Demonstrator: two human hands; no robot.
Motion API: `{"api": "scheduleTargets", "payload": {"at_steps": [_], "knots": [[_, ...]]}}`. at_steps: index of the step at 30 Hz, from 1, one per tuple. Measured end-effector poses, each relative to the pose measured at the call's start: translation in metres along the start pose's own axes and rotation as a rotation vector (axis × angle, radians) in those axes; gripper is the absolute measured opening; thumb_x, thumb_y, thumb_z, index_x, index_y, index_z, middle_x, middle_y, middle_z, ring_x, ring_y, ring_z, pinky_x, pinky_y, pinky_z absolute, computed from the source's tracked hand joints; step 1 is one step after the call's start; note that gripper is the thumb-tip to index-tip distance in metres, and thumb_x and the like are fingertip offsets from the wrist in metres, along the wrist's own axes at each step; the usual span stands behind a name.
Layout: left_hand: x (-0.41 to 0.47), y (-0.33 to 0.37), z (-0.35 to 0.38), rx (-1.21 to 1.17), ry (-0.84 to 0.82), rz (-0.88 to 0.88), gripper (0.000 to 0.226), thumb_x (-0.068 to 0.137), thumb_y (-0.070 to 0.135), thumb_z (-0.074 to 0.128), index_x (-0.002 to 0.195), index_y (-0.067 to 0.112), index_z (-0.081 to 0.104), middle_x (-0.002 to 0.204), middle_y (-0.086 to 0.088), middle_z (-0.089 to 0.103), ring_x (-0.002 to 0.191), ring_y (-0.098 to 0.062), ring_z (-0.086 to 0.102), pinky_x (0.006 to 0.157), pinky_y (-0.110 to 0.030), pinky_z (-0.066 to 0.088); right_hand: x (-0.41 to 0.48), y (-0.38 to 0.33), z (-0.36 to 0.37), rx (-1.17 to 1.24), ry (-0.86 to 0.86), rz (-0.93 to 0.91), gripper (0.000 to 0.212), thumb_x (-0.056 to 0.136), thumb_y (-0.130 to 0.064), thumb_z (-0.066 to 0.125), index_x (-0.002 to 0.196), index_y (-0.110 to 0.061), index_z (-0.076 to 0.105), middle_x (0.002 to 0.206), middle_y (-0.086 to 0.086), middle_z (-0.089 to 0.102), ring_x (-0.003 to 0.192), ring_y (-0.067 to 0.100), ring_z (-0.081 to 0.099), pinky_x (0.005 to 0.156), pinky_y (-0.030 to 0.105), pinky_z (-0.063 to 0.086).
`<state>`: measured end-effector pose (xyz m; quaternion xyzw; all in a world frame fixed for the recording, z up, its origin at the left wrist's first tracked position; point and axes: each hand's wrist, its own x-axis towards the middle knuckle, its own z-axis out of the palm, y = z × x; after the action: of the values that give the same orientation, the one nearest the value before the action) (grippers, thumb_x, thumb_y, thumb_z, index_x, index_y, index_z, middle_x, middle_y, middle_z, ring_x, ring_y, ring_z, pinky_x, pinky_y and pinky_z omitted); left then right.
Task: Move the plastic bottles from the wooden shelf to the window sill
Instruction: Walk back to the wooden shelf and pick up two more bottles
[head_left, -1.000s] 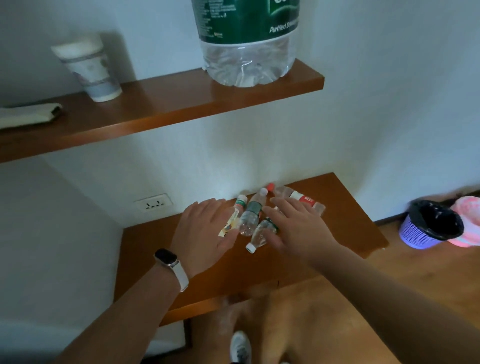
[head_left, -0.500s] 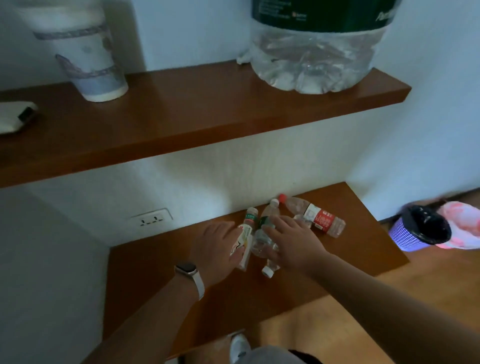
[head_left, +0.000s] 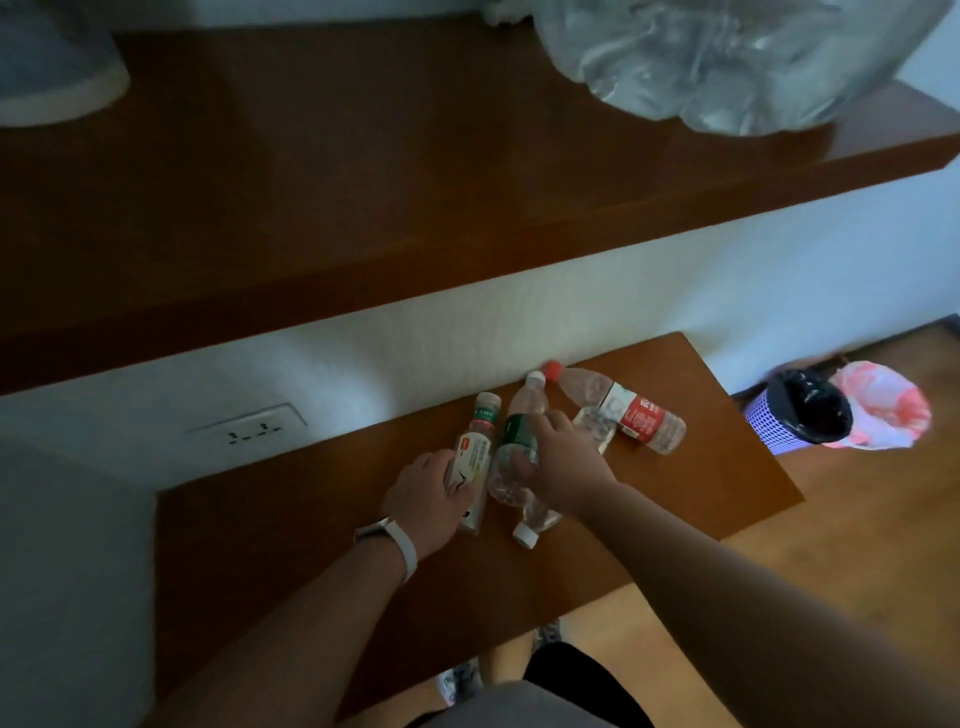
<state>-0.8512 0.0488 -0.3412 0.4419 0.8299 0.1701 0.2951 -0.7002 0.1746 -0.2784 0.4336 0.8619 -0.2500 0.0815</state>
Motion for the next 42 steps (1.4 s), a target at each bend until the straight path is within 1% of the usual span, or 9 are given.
{"api": "scheduleTargets", "payload": {"at_steps": [4,10,18,22,27,31,35,38,42], "knots": [[0.01,0.0,0.016,-0.069,-0.047,-0.061,0.062,0.086,0.052,0.069,0.138,0.026,0.047,0.13,0.0,0.055,0.114,-0.02,0.058,0.093,-0.042,0.056,0.026,-0.005,0.01,0.252,-0.008,0.194,0.078,0.091,-0.035,0.064,0.154,-0.021,0.02,0.148,0.009,0.036,0.125,0.029,0.049,0.093,0.043,0.054],[0.023,-0.002,0.028,-0.114,-0.074,-0.166,0.069,0.08,0.058,0.075,0.134,0.027,0.044,0.123,0.003,0.056,0.107,-0.017,0.06,0.084,-0.036,0.059,0.055,-0.009,0.034,0.392,0.031,0.358,0.1,0.084,-0.034,0.074,0.155,-0.03,0.004,0.14,0.012,0.035,0.117,0.034,0.053,0.082,0.044,0.059],[0.024,-0.005,0.023,-0.252,-0.107,-0.296,0.056,0.081,0.051,0.077,0.122,0.028,0.047,0.11,0.006,0.058,0.093,-0.012,0.061,0.061,-0.02,0.048,0.079,0.0,0.042,0.546,-0.008,0.513,0.085,0.084,-0.035,0.074,0.147,-0.015,0.02,0.133,0.016,0.046,0.103,0.03,0.058,0.053,0.027,0.048],[0.024,-0.007,0.02,-0.305,-0.1,-0.323,0.053,0.08,0.047,0.077,0.121,0.026,0.049,0.11,0.004,0.062,0.095,-0.014,0.065,0.075,-0.031,0.06,0.088,0.001,0.04,0.652,-0.04,0.582,0.086,0.083,-0.034,0.074,0.146,-0.009,0.019,0.128,0.016,0.05,0.105,0.032,0.058,0.07,0.035,0.053],[0.01,-0.014,0.02,-0.366,-0.067,-0.316,0.045,0.085,0.039,0.077,0.118,0.027,0.049,0.107,0.007,0.061,0.095,-0.012,0.065,0.076,-0.032,0.062,0.08,0.001,0.033,0.794,-0.039,0.595,0.079,0.085,-0.032,0.073,0.144,-0.006,0.027,0.108,0.007,0.05,0.077,0.016,0.054,0.052,0.026,0.042],[-0.003,-0.017,0.018,-0.526,-0.007,-0.281,0.048,0.087,0.027,0.078,0.125,0.025,0.05,0.115,0.004,0.063,0.098,-0.012,0.065,0.062,-0.02,0.058,0.061,0.004,0.026,0.894,-0.045,0.535,0.069,0.083,-0.024,0.076,0.138,-0.012,0.035,0.098,0.001,0.053,0.081,0.017,0.061,0.053,0.027,0.049],[-0.011,-0.016,0.012,-0.618,0.058,-0.241,0.056,0.085,0.021,0.079,0.132,0.02,0.049,0.12,-0.001,0.064,0.106,-0.021,0.069,0.077,-0.035,0.064,0.042,0.01,0.018,0.971,-0.049,0.461,0.064,0.083,-0.018,0.076,0.136,-0.017,0.04,0.102,0.001,0.059,0.088,0.02,0.065,0.067,0.034,0.058],[-0.015,-0.011,0.007,-0.68,0.104,-0.232,0.053,0.086,0.019,0.078,0.131,0.02,0.049,0.12,-0.003,0.064,0.106,-0.022,0.07,0.077,-0.037,0.064,0.033,0.015,0.01,1.049,-0.062,0.412,0.059,0.082,-0.015,0.077,0.132,-0.018,0.044,0.107,0.003,0.063,0.093,0.023,0.067,0.082,0.045,0.058],[-0.021,-0.003,-0.001,-0.729,0.139,-0.211,0.045,0.088,0.015,0.076,0.125,0.022,0.051,0.119,-0.003,0.065,0.102,-0.02,0.071,0.078,-0.038,0.064,0.024,0.018,-0.004,1.097,-0.096,0.322,0.061,0.08,-0.013,0.078,0.131,-0.022,0.045,0.111,0.004,0.065,0.096,0.024,0.068,0.084,0.045,0.057]]}}
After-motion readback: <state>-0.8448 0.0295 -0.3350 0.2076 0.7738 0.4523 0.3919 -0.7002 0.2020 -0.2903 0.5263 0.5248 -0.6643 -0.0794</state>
